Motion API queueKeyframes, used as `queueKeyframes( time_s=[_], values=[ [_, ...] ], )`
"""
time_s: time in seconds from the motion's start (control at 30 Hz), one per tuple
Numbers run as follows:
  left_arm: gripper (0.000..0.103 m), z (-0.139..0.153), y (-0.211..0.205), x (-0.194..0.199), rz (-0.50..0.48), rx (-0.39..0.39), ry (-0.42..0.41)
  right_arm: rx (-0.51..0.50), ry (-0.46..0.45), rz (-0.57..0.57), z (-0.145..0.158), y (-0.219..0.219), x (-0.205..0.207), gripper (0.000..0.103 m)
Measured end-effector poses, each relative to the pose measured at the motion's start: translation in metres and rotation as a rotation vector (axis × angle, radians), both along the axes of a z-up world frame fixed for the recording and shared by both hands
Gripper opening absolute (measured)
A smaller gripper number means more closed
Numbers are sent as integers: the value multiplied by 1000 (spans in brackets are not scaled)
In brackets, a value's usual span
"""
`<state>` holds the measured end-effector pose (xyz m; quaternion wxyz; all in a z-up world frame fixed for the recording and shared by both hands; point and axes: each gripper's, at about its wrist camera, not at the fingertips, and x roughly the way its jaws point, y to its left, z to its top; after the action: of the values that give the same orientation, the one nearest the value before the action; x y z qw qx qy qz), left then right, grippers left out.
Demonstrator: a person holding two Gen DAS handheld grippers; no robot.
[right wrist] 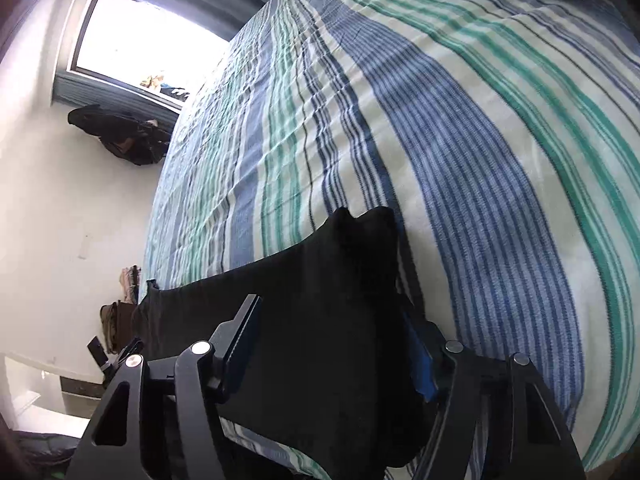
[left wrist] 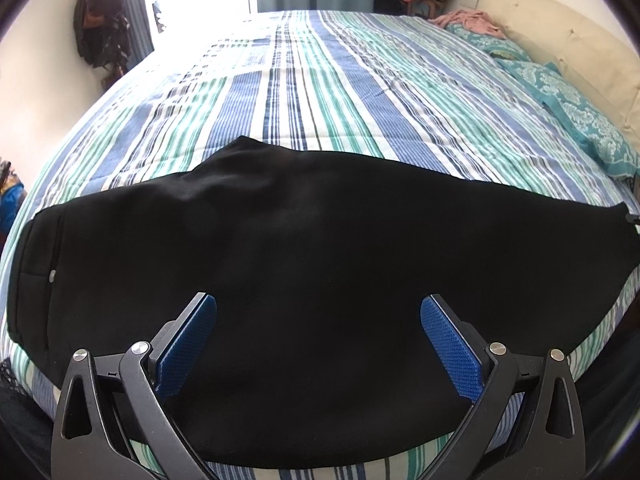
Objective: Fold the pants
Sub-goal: 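Grasp the trouser leg ends with the right gripper and lift them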
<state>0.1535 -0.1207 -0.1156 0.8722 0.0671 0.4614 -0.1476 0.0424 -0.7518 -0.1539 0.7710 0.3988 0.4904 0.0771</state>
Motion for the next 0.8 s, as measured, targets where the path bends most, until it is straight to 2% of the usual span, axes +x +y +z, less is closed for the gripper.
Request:
queueKeyframes(
  time_s=[0.07,0.13,0.23,0.27,0.3,0.33,0.4,0.47,0.6,0.8],
  values=[
    [102,-3,-2,0,-3,8,7,87,3,40,-9,6,3,61],
    [102,-6,-4,0,-8,14,14,111,11,27,-15,10,4,60],
    [102,-6,-8,-2,-22,12,15,103,60,-52,-22,12,6,44],
    [102,-5,-8,-3,-26,10,11,87,88,-72,-23,12,6,32],
    [102,-4,-8,-3,-28,8,7,70,109,-83,-24,13,6,26],
    [102,-3,-7,-3,-28,4,5,55,123,-92,-23,13,5,24],
    [102,-1,-4,-3,-19,-13,3,39,122,-91,-15,19,5,13],
    [102,1,3,-3,-5,-38,-1,80,40,-91,3,33,4,13],
    [102,-2,18,-2,17,-74,-5,238,-121,-107,41,78,1,13],
    [102,0,47,-5,45,-136,-31,507,-274,-102,65,195,31,13]
  ],
)
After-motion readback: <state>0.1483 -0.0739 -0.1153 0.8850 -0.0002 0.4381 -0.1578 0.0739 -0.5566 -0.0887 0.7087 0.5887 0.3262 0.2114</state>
